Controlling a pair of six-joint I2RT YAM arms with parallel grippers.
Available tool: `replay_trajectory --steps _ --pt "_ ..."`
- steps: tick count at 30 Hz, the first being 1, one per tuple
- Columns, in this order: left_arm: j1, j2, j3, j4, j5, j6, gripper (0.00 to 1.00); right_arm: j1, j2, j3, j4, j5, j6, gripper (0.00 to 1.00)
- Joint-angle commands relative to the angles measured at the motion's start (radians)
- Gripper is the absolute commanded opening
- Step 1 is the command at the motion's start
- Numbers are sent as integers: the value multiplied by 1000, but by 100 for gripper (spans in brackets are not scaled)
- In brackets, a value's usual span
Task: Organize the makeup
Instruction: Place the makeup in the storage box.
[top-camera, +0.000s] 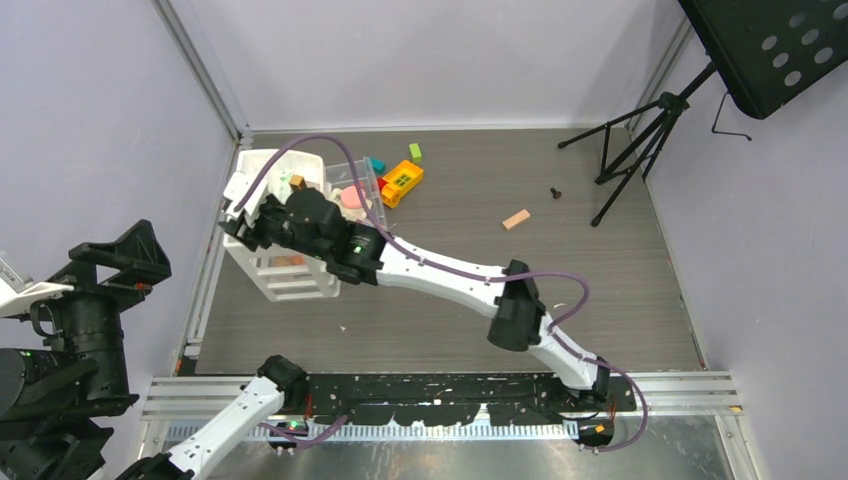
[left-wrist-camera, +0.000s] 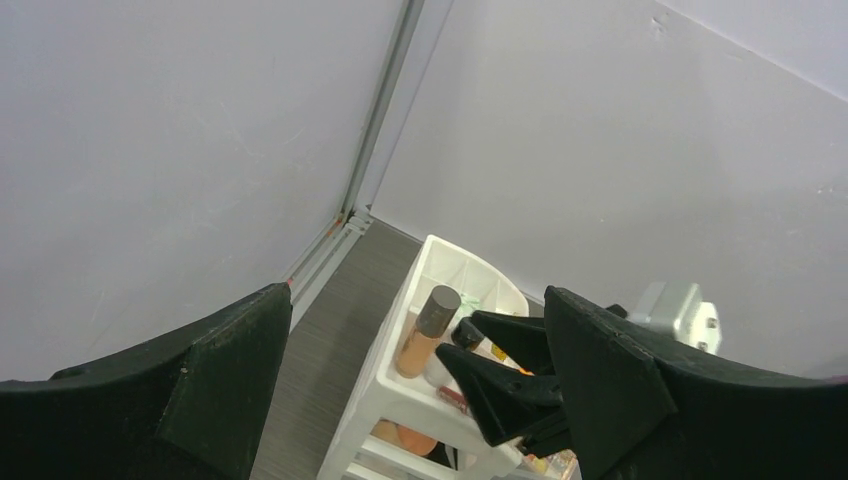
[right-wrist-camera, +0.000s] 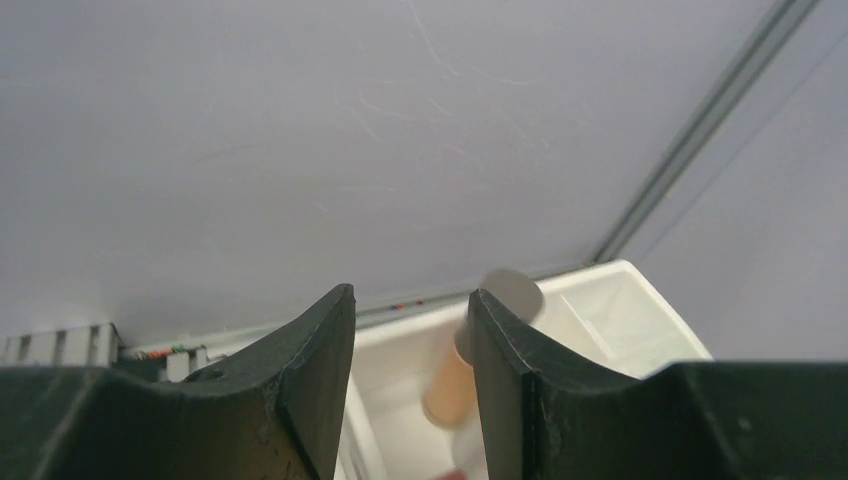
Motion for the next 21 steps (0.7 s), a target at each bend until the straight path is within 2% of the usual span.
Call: replay_trajectory --steps 1,7,13,14,18,21 --pt "-4 19 12 -6 19 -11 100 -22 -292 -192 88 109 -101 50" --pt "-4 49 -7 17 44 -18 100 -85 -544 -504 79 109 -91 46" --pt "-4 62 -38 54 61 -19 100 -112 -688 -676 7 64 -97 43" --pt "-4 67 -39 54 64 -21 100 -117 -696 -710 -2 43 -107 40" --pt "-3 70 -54 61 67 -22 100 -137 -689 -787 -49 -72 -112 15" --pt "-4 71 -55 62 66 -22 100 -138 -661 -813 -64 -143 -114 11"
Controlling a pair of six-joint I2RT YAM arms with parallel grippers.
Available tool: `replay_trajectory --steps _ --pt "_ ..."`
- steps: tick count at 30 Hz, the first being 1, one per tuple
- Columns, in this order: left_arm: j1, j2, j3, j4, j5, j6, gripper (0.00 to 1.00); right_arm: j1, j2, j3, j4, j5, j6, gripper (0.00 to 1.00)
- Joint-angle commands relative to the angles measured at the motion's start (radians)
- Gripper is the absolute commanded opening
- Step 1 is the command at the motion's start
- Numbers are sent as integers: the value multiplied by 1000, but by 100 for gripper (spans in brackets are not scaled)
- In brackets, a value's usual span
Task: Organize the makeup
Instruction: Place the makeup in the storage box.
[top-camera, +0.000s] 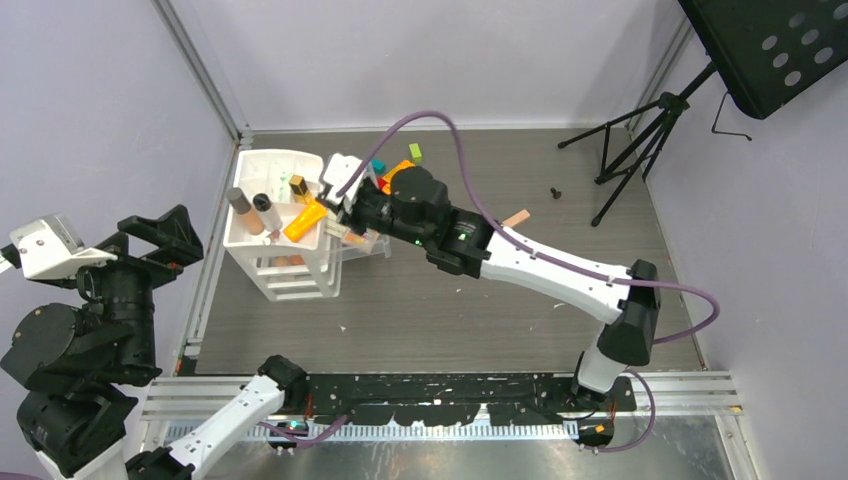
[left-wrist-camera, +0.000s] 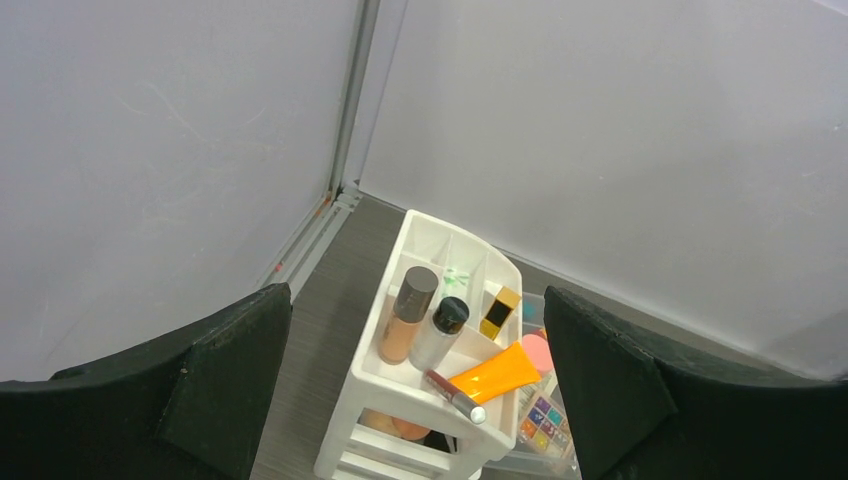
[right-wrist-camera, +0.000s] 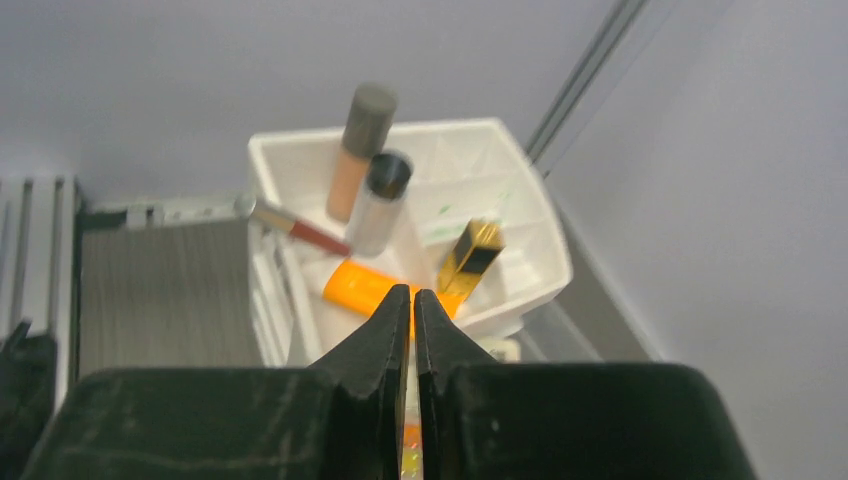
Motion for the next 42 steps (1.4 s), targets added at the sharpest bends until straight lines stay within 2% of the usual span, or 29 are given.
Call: replay_trajectory --steps 1,11,16,23,33,42 --pt "-3 16 0 46 11 -11 100 -7 56 -32 -77 -146 -11 10" --pt "-3 13 -2 54 6 -6 100 -7 137 -12 -55 -311 27 12" --pt "-3 15 -1 53 10 -4 100 -6 163 -15 24 -379 6 10" --pt "-3 18 3 50 14 0 100 -6 222 12 113 -404 -36 8" --pt "-3 6 -3 56 12 10 100 -6 270 32 205 -444 -68 0" --pt "-3 2 -14 66 12 19 100 -6 291 18 297 -454 -71 0"
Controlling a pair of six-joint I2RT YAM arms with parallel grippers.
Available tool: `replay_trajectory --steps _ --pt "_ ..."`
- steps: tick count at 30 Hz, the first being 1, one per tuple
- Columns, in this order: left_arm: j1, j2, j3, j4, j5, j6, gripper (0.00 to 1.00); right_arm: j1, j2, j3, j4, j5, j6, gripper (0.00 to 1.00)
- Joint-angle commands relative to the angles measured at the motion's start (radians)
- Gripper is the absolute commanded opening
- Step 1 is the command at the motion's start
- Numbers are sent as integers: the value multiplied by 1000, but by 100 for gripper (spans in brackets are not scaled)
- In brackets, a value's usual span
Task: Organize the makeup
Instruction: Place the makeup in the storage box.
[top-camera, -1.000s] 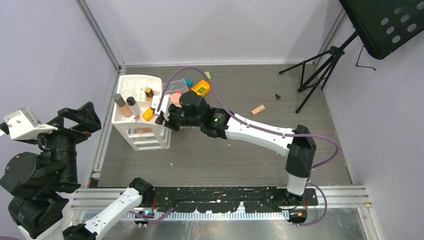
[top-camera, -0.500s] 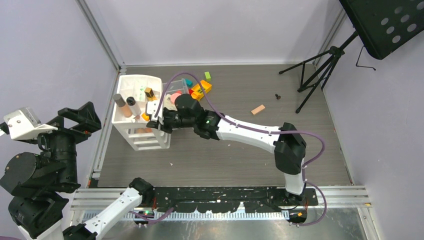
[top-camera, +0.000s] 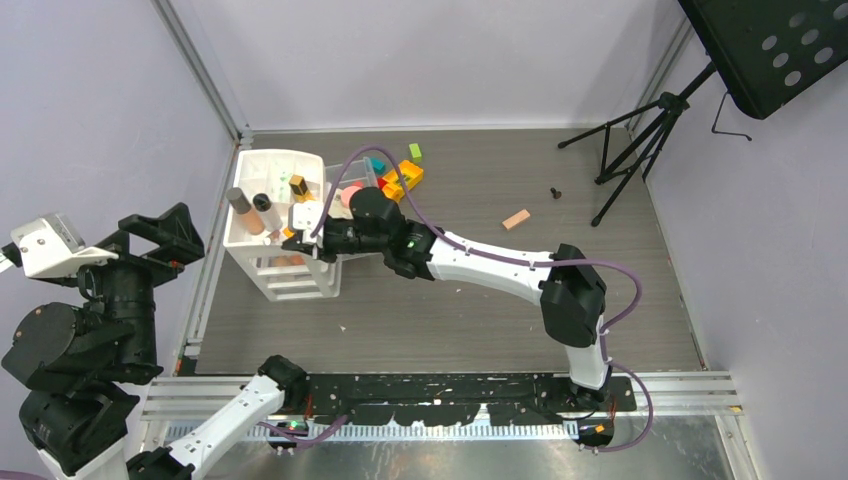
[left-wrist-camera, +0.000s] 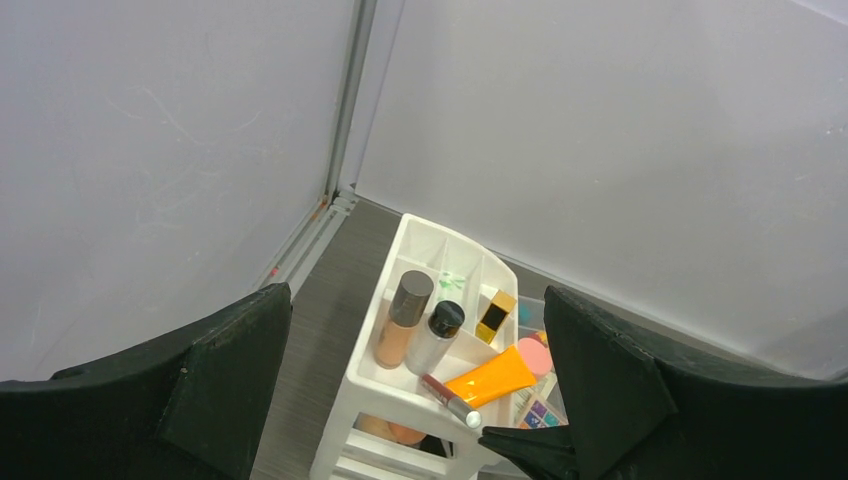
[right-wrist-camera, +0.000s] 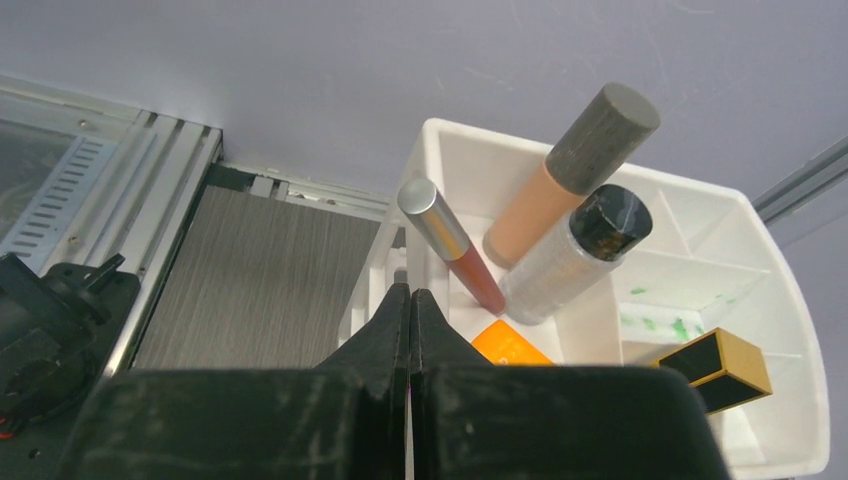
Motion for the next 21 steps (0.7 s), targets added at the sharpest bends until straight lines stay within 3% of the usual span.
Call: replay_trajectory --steps 1,6,15,21 --pt "-3 1 -5 44 6 15 100 -2 11 36 118 -14 -15 0" --pt "-3 -6 -9 49 3 20 100 -1 24 40 143 3 -19 0" --pt "-3 -6 -14 58 0 28 100 1 38 54 142 10 -23 16" --pt "-3 -9 -15 59 -2 32 100 4 45 60 155 30 -31 17"
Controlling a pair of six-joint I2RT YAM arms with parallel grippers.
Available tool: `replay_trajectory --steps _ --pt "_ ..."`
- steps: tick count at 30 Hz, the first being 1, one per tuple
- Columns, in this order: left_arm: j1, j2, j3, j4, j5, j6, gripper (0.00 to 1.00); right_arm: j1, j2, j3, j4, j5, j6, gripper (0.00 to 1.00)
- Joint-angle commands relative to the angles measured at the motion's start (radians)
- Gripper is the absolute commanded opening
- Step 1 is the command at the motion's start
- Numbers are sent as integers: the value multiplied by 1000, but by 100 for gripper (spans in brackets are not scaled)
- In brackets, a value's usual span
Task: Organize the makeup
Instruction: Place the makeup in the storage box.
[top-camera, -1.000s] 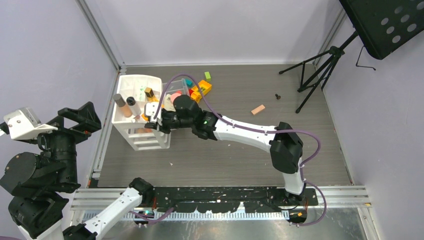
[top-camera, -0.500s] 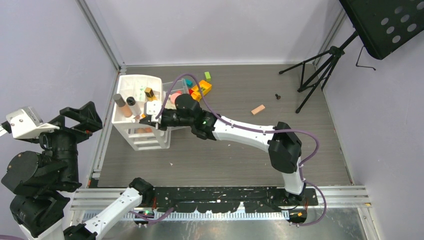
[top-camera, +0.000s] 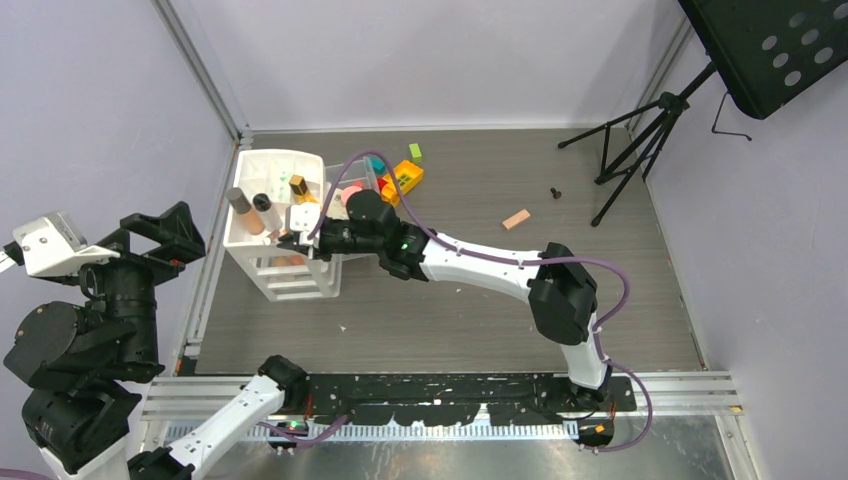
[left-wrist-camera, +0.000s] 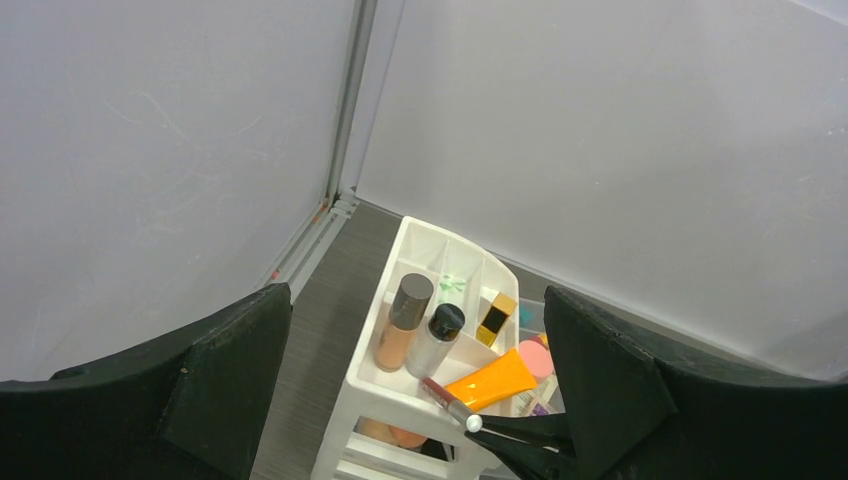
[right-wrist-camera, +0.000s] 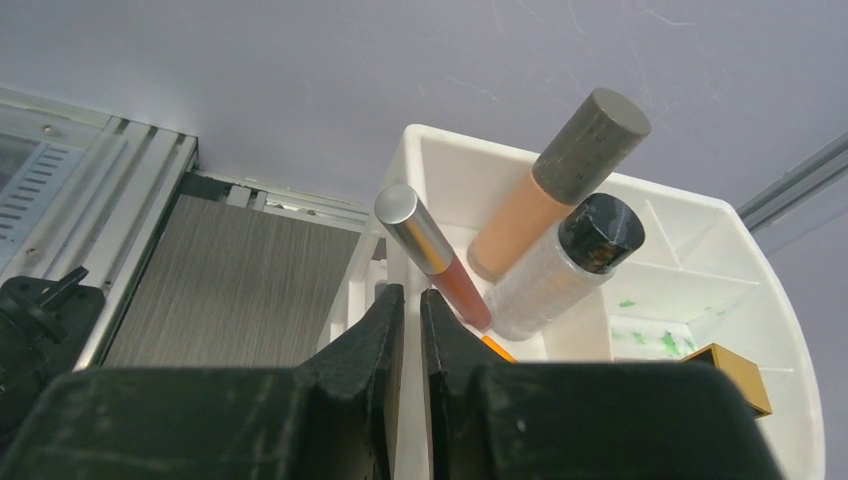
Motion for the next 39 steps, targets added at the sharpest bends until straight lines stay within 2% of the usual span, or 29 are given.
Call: replay_trajectory --steps 1,19,33,39 --pt "-3 -8 -5 44 -2 22 100 4 -2 50 77 22 -22 18" --pt "-5 -20 -5 47 -7 35 100 27 72 141 74 44 -35 19" --pt "-4 -27 26 21 -16 48 100 40 237 346 115 101 15 19" --pt "-6 -36 26 22 -27 53 100 42 201 307 159 108 23 19"
